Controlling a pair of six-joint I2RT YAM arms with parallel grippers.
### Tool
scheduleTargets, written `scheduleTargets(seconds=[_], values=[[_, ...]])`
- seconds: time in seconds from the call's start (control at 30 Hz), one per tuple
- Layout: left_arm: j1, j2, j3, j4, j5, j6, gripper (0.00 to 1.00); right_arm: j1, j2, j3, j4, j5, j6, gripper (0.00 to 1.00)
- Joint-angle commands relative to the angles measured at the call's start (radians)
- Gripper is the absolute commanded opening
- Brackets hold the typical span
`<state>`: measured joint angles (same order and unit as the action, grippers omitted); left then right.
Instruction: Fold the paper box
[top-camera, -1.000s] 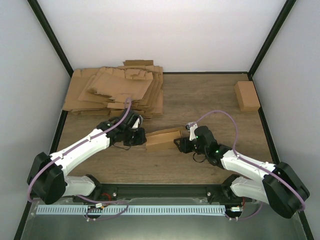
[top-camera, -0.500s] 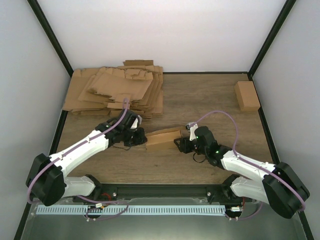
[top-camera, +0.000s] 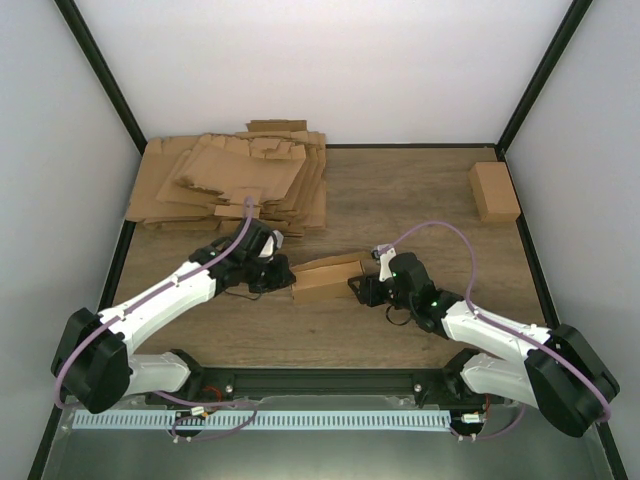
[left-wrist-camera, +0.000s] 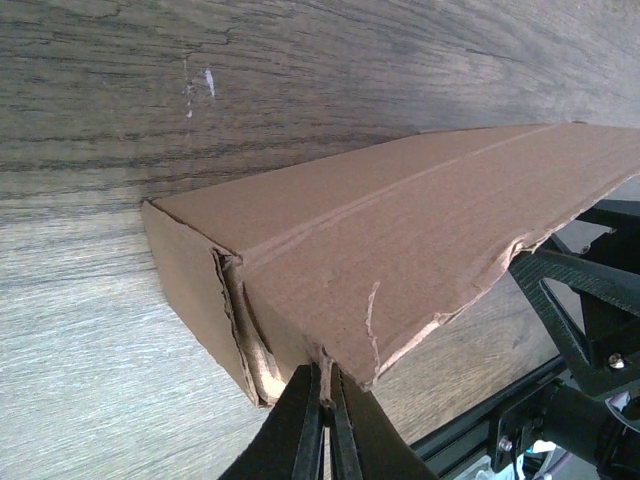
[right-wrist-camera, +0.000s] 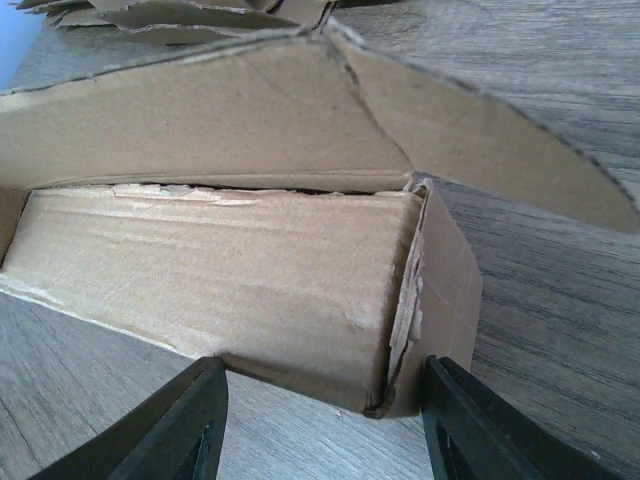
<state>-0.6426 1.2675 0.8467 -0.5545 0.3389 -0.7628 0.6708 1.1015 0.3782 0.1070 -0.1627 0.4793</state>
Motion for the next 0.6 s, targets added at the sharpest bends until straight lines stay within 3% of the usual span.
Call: scheduleTargets(seconds=[0.0,0.2,0.57], values=[[-0.011,-0.010,-0.010,0.087,0.111,0.000,0.04,0.032,0.017,-0.005,-0.019,-0.043,-0.016,0.55],[-0.011,-0.003,0.046,-0.086,-0.004,0.094,0.04,0.032,0.014,0.002,-0.030,-0.024,-0.011,0.55],[-0.010,-0.003,0.051,-0.159,0.004,0.140,0.04,0.032,0.035,0.029,-0.060,0.009,-0.024,0.55]])
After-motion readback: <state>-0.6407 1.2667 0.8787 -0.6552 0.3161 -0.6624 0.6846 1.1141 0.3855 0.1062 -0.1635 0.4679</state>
